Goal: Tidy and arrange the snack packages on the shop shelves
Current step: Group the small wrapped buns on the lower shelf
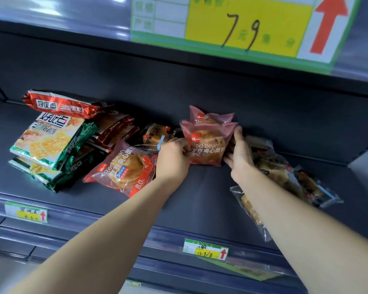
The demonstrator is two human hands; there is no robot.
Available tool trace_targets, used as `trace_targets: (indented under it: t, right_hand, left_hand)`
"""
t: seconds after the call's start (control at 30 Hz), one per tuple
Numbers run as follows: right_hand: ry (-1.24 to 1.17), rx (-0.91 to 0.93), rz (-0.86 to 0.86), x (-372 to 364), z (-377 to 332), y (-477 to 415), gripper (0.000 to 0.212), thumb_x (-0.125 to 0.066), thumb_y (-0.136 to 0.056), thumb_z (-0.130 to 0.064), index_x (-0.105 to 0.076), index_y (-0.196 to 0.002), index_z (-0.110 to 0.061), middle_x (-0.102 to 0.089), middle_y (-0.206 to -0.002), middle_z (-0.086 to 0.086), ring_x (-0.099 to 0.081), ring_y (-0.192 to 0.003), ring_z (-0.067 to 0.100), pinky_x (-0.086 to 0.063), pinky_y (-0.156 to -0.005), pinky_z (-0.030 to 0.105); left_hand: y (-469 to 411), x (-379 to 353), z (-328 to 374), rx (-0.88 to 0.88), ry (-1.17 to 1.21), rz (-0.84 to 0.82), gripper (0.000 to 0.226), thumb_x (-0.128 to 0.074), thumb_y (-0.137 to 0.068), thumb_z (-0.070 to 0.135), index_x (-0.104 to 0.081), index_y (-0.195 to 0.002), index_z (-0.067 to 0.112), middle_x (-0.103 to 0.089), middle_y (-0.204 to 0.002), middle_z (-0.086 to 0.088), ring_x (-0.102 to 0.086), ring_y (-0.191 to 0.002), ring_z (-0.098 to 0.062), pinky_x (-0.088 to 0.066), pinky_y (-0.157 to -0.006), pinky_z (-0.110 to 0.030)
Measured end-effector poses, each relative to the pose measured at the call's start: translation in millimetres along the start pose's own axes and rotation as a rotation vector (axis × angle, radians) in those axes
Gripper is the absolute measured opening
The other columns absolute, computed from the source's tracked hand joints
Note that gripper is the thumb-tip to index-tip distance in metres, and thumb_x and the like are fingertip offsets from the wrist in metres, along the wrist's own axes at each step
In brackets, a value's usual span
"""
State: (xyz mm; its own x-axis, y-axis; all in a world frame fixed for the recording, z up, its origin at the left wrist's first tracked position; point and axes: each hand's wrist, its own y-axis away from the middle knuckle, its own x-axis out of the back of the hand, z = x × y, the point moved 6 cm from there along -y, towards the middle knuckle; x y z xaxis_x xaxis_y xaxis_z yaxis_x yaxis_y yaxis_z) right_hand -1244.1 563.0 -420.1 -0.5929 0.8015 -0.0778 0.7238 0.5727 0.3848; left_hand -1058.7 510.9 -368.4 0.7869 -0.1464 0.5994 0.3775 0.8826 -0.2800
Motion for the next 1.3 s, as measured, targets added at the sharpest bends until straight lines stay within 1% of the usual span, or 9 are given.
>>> trace_targets:
  t: [0.1,0.23,0.33,0.47,0.73,0.87,1.0,1.17,1.3]
  right_hand:
    - [0.059,0.060,-0.108,-3.0,-2.3,6.6,0.088,-0.061,-0.057,-0.078,-0.057,-0.127,-0.026,-0.064,-0.118,0.000,-0.062,-0.108,0.020,-0.052,-0.085,0.036]
    - [0.199,0.145,-0.103,-2.0,3.0,8.9,0.060,-0.080,-0.064,-0.043,-0.059,-0.117,-0.022,-0.069,-0.106,-0.002,-0.065,-0.101,0.018,-0.049,-0.097,0.041]
    - [0.211,0.168,-0.093,-3.2,-0.5,10.4,0.071,-0.081,-0.060,-0.054,-0.058,-0.122,-0.026,-0.066,-0.118,-0.002,-0.064,-0.106,0.019,-0.050,-0.098,0.044]
    - [0.393,0.252,0.037,-1.1,-11.5,13.3,0.070,-0.060,-0.080,-0.065,-0.051,-0.133,-0.021,-0.053,-0.135,0.002,-0.054,-0.119,0.024,-0.047,-0.099,0.039]
    - [0.537,0.247,0.076,0.8,-21.2,24.0,0.079,-0.051,-0.084,-0.067,-0.042,-0.142,-0.014,-0.045,-0.144,0.008,-0.046,-0.129,0.030,-0.043,-0.102,0.041]
    - [0.532,0.319,0.114,-0.7,-30.3,34.1,0.076,-0.053,-0.086,-0.063,-0.038,-0.142,-0.014,-0.047,-0.142,0.010,-0.048,-0.127,0.031,-0.044,-0.101,0.042]
    - [0.582,0.423,0.149,1.1,-39.5,43.2,0.079,-0.054,-0.084,-0.064,-0.032,-0.145,-0.018,-0.042,-0.147,0.007,-0.043,-0.133,0.030,-0.038,-0.107,0.047]
    - [0.659,0.489,0.206,5.2,-39.4,59.3,0.074,-0.054,-0.087,-0.058,-0.032,-0.145,-0.019,-0.037,-0.149,0.007,-0.039,-0.134,0.029,-0.036,-0.106,0.053]
    - [0.723,0.571,0.291,3.2,-35.0,78.5,0.039,-0.059,-0.089,-0.042,-0.053,-0.122,-0.022,-0.054,-0.127,0.007,-0.052,-0.116,0.029,-0.045,-0.094,0.049]
  left_hand:
    - [-3.7,-15.3,-4.2,0.053,-0.024,-0.060,0.020,-0.068,-0.080,0.006,-0.063,-0.100,0.005,-0.066,-0.101,-0.008,-0.058,-0.093,-0.025,-0.039,-0.073,-0.027]
    - [3.3,-32.4,-13.8,0.131,-0.050,-0.264,0.048,-0.072,-0.081,0.013,-0.050,-0.123,0.007,-0.061,-0.121,-0.010,-0.055,-0.115,-0.026,-0.041,-0.091,-0.031]
    - [4.0,-36.1,-12.3,0.117,-0.026,-0.355,0.051,-0.066,-0.087,0.016,-0.043,-0.133,0.010,-0.059,-0.127,-0.008,-0.053,-0.119,-0.026,-0.040,-0.093,-0.029]
    - [3.0,-31.7,-8.3,0.111,0.047,-0.334,0.062,-0.060,-0.091,0.016,-0.027,-0.144,0.015,-0.057,-0.131,-0.006,-0.054,-0.120,-0.026,-0.040,-0.088,-0.027]
    - [8.2,-36.0,-17.5,0.128,-0.037,-0.482,0.091,-0.058,-0.092,0.017,0.010,-0.154,0.015,-0.034,-0.152,-0.006,-0.038,-0.137,-0.024,-0.034,-0.109,-0.034]
    - [8.9,-12.1,-3.3,0.035,-0.148,-0.324,0.071,-0.059,-0.092,0.020,-0.022,-0.152,0.015,-0.039,-0.145,-0.013,-0.039,-0.133,-0.031,-0.036,-0.103,-0.037]
    - [-1.4,37.7,-14.1,0.088,-0.627,-0.128,0.050,-0.058,-0.087,0.027,-0.050,-0.136,0.024,-0.044,-0.137,-0.010,-0.037,-0.128,-0.032,-0.032,-0.102,-0.043]
    - [6.3,74.4,-73.9,0.605,-0.590,-0.223,0.084,-0.060,-0.078,0.066,-0.033,-0.140,0.017,-0.038,-0.141,-0.013,-0.033,-0.133,-0.035,-0.025,-0.106,-0.052]
    - [12.4,85.6,-81.0,0.679,-0.456,-0.183,0.104,-0.075,-0.053,0.076,-0.040,-0.129,0.014,-0.054,-0.127,-0.009,-0.048,-0.124,-0.032,-0.034,-0.102,-0.046]
